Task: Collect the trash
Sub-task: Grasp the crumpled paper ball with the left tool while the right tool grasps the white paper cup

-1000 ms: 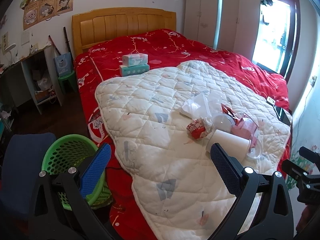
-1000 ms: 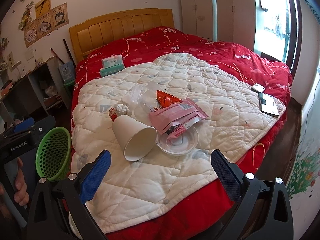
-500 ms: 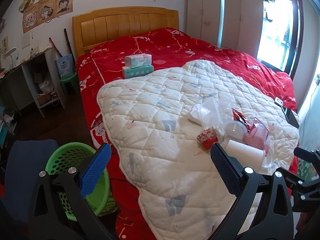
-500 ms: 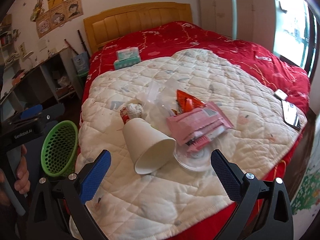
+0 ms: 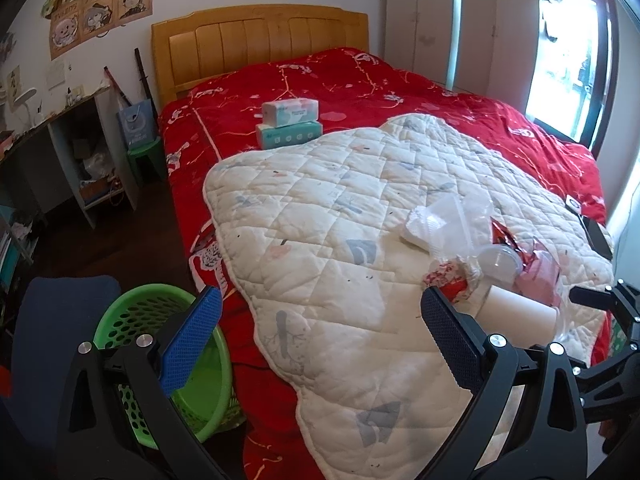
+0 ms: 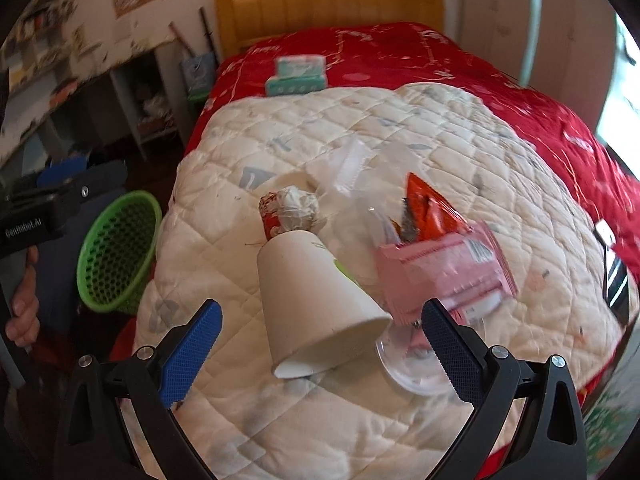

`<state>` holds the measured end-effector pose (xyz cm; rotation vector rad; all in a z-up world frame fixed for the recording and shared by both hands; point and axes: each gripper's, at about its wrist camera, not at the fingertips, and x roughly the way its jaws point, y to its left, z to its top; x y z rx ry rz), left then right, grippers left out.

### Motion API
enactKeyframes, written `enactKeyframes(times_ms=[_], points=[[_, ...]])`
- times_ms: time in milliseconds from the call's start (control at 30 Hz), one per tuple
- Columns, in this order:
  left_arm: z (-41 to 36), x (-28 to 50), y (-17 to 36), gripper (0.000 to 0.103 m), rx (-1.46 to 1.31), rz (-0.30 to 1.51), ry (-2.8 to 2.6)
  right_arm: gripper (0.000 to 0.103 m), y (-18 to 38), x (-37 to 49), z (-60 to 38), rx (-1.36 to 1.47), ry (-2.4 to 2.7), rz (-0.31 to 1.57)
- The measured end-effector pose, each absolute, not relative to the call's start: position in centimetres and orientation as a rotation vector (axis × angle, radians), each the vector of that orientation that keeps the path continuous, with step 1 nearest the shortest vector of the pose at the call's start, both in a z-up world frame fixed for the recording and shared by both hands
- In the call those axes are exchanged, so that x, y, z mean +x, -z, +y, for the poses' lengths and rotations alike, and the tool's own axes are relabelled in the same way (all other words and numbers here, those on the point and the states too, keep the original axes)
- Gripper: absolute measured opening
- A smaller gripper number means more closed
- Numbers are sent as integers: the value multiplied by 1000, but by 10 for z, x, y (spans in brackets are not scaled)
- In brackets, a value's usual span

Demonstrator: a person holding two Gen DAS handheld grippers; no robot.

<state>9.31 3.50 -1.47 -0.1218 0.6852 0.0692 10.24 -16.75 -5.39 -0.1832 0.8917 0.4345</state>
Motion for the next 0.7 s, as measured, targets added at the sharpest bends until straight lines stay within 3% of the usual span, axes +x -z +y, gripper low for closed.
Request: enactKeyframes(times_ms=[300, 400, 700], points=[[35, 103, 21, 98, -88, 698, -58, 95, 78, 119, -143, -376, -456, 948], [32, 107, 23, 98, -78, 697, -34, 79, 84, 121, -140, -416, -440, 958], [7, 118, 31, 96, -57, 731, 88, 74, 76, 109, -151, -360, -429, 941]])
